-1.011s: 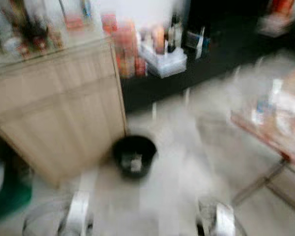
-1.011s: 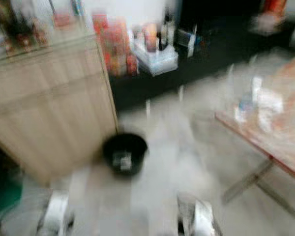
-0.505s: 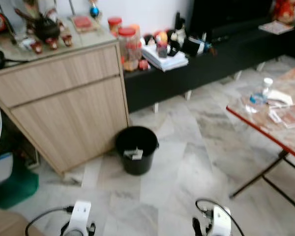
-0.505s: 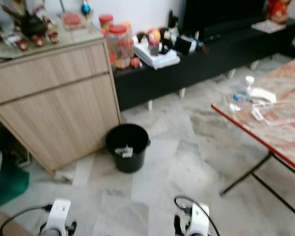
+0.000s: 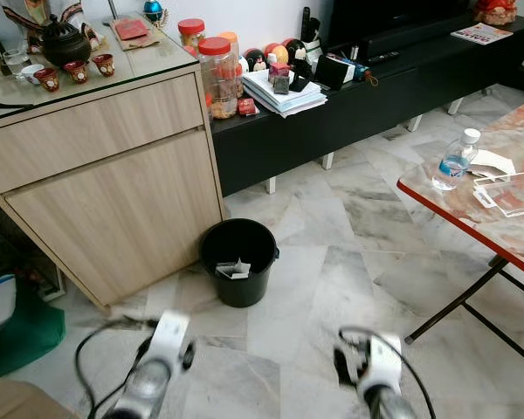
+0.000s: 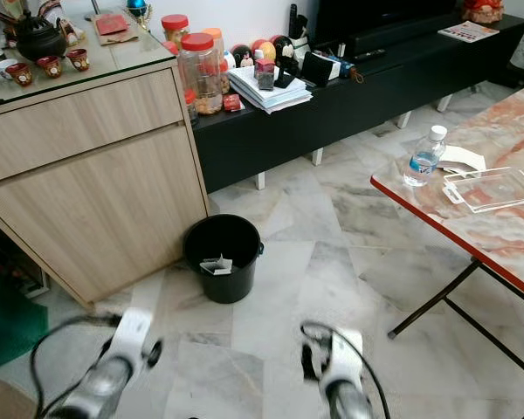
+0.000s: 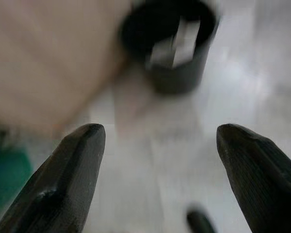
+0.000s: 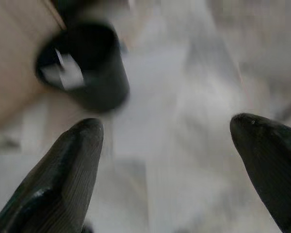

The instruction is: Picking trash to rubbish bin

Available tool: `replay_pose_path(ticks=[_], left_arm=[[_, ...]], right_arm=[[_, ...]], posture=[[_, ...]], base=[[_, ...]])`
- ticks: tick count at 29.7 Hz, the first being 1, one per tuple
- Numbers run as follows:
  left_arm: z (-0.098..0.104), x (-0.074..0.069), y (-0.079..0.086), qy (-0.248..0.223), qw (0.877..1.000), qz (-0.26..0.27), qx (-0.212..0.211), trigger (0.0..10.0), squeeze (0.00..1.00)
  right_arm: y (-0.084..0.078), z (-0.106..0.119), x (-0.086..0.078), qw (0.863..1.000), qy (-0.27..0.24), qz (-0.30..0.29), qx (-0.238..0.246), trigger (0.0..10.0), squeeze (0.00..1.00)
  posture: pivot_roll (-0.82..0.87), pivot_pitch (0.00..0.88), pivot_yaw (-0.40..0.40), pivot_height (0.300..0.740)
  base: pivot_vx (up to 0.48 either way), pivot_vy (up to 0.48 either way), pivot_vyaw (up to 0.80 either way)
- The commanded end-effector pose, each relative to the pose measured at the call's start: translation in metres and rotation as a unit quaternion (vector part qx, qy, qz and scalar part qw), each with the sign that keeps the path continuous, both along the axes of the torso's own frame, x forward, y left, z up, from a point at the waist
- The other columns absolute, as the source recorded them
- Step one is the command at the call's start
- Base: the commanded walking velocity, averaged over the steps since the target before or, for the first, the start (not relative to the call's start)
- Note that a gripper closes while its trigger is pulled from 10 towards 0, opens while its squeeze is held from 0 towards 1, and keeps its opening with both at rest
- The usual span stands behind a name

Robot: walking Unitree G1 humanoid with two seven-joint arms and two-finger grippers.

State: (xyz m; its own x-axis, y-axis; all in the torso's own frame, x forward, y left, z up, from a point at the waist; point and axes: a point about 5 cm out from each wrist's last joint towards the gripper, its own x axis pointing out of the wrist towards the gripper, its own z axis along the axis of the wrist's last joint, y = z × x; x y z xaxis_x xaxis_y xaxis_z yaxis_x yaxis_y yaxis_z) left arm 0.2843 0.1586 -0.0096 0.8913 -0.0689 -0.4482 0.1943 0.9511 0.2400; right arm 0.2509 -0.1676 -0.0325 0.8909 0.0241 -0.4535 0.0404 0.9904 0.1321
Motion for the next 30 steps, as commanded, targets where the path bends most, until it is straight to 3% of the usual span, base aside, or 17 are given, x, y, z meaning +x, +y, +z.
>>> replay_pose_path(ticks=[1, 2, 5, 9, 10, 17, 23, 30], left_arm=[[0.007, 0.006, -0.005, -0.021, 1.0, -0.022, 0.003, 10.0, 0.0], [0.021, 0.018, -0.014, -0.055, 0.998, -0.027, -0.009, 10.0, 0.0], [0.048, 0.039, -0.016, -0.117, 0.992, -0.002, -0.039, 10.0, 0.0], [0.067, 0.051, -0.011, -0.163, 0.985, 0.032, -0.05, 10.0, 0.0], [0.078, 0.057, -0.008, -0.184, 0.979, 0.054, -0.071, 10.0, 0.0], [0.102, 0.068, -0.017, -0.241, 0.965, 0.057, -0.084, 10.0, 0.0], [0.098, 0.066, -0.013, -0.237, 0.967, 0.058, -0.071, 10.0, 0.0], [0.097, 0.065, -0.011, -0.238, 0.967, 0.06, -0.069, 10.0, 0.0]], right_arm=[[0.006, 0.012, 0.012, 0.999, -0.039, 0.019, -0.003, 10.0, 0.0], [0.012, 0.031, 0.031, 0.995, -0.088, 0.037, -0.004, 10.0, 0.0], [0.021, 0.067, 0.059, 0.984, -0.17, 0.044, -0.002, 10.0, 0.0], [0.028, 0.087, 0.073, 0.975, -0.215, 0.048, 0.002, 10.0, 0.0], [0.033, 0.097, 0.079, 0.971, -0.234, 0.05, 0.004, 10.0, 0.0], [0.037, 0.103, 0.082, 0.968, -0.245, 0.05, 0.005, 10.0, 0.0], [0.033, 0.102, 0.078, 0.967, -0.253, 0.039, 0.001, 10.0, 0.0], [0.031, 0.103, 0.078, 0.966, -0.258, 0.029, -0.002, 10.0, 0.0]], posture=[[-0.12, 0.034, 0.039, 0.74], [-0.12, 0.027, 0.04, 0.74], [-0.13, 0.016, 0.045, 0.74], [-0.12, 0.007, 0.047, 0.74], [-0.12, 0.0, 0.044, 0.74], [-0.12, 0.0, 0.046, 0.74], [-0.12, 0.0, 0.052, 0.74], [-0.12, 0.0, 0.05, 0.74]], base=[[0.0, 0.0, 0.0], [0.0, 0.0, 0.0], [0.0, 0.0, 0.0], [0.0, 0.0, 0.0], [0.0, 0.0, 0.0], [0.0, 0.0, -0.55], [0.0, 0.0, -0.78], [0.0, -0.297, -0.78]])
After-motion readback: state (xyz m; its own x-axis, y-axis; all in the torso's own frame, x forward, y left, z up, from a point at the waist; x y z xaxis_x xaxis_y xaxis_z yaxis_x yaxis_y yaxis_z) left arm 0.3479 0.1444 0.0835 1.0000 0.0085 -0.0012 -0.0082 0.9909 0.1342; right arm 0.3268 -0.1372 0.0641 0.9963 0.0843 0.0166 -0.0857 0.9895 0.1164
